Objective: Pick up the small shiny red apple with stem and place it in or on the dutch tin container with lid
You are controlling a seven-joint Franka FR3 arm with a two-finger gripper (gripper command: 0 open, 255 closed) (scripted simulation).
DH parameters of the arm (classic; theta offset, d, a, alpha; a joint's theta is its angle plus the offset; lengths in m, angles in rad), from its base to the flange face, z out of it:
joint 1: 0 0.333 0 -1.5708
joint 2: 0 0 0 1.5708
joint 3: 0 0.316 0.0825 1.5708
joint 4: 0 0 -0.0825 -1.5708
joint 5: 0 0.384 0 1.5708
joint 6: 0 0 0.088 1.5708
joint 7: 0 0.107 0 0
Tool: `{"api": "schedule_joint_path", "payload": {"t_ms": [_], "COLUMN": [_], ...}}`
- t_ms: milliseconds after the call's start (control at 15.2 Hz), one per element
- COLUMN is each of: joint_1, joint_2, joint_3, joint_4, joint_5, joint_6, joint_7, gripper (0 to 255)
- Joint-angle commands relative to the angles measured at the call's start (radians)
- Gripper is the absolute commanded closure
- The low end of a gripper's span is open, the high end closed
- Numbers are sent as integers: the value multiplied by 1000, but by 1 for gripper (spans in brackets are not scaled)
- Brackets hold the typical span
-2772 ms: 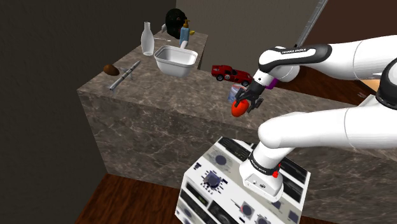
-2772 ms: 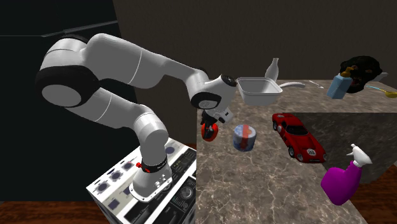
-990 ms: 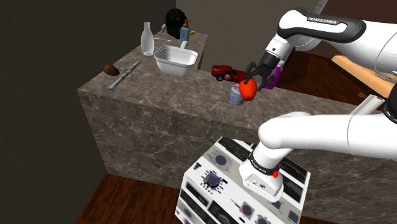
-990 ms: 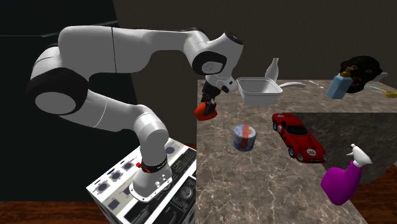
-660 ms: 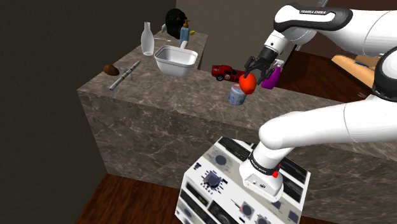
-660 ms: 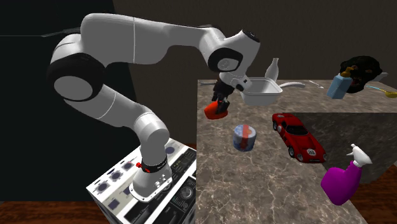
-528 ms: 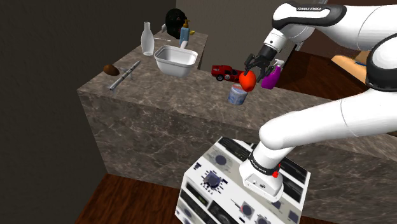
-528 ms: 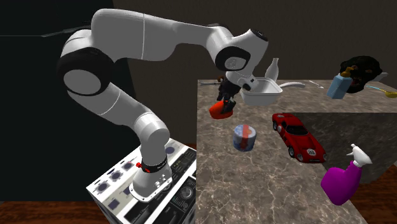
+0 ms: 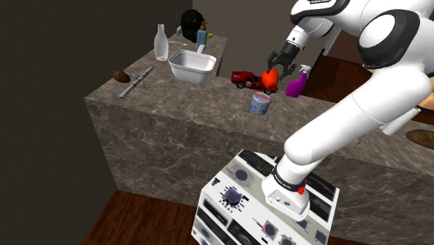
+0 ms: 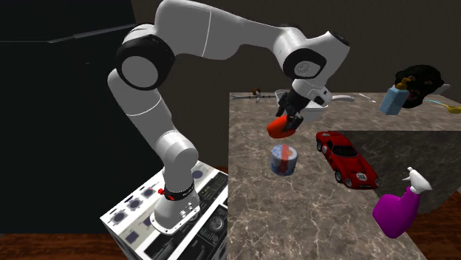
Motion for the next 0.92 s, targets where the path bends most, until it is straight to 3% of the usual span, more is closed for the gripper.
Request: {"api": "schedule_joint_path", "payload": {"t_ms": [0,858], "joint_1": [2,2], "joint_2": [26,68], "joint_3": [-10,-28], "joint_4": [6,-131], "joint_5": [9,28], "joint_6": [14,178], "joint_7": [-16,-75], "gripper": [255,255]}}
